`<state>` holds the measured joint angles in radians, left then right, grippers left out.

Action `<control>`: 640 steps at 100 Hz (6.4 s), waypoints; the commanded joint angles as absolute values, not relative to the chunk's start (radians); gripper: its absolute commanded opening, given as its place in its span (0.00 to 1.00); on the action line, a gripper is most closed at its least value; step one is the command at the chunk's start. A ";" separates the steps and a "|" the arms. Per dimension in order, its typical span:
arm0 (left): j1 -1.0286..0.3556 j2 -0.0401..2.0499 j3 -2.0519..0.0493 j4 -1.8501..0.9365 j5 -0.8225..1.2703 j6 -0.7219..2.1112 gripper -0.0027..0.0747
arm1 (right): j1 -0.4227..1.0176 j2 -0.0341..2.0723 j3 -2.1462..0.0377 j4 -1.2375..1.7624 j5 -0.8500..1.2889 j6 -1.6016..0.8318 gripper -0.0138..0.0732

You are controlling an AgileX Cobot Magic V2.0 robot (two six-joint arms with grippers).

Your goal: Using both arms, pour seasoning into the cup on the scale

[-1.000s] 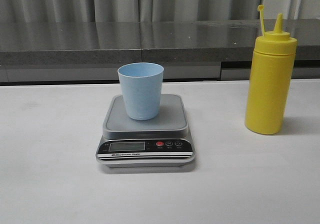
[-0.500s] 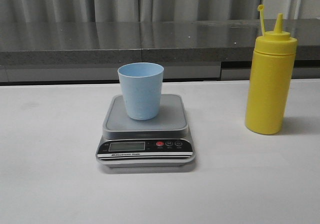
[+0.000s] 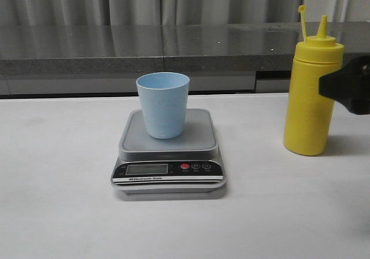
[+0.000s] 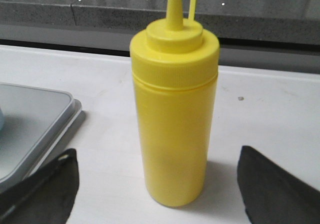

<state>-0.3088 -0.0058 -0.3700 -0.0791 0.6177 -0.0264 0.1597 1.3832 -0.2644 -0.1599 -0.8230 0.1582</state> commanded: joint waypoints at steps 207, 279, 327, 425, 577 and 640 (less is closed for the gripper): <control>-0.307 -0.022 -0.397 -0.086 0.540 -0.035 0.01 | 0.380 1.468 -1.151 -0.457 0.360 0.155 0.39; -0.307 -0.022 -0.397 -0.086 0.540 -0.035 0.01 | 0.689 1.678 -1.339 -1.028 0.870 -0.037 0.39; -0.307 -0.022 -0.397 -0.086 0.540 -0.035 0.01 | 0.786 1.755 -1.339 -1.393 0.992 -0.037 0.39; -0.307 -0.022 -0.397 -0.086 0.540 -0.035 0.01 | 0.584 1.585 -1.338 -0.988 0.769 0.465 0.39; -0.307 -0.022 -0.397 -0.086 0.540 -0.035 0.01 | -0.003 1.720 -0.844 -0.695 -0.560 0.548 0.91; -0.307 -0.022 -0.397 -0.086 0.540 -0.035 0.01 | -0.014 1.617 -0.703 -0.652 -0.493 0.550 0.89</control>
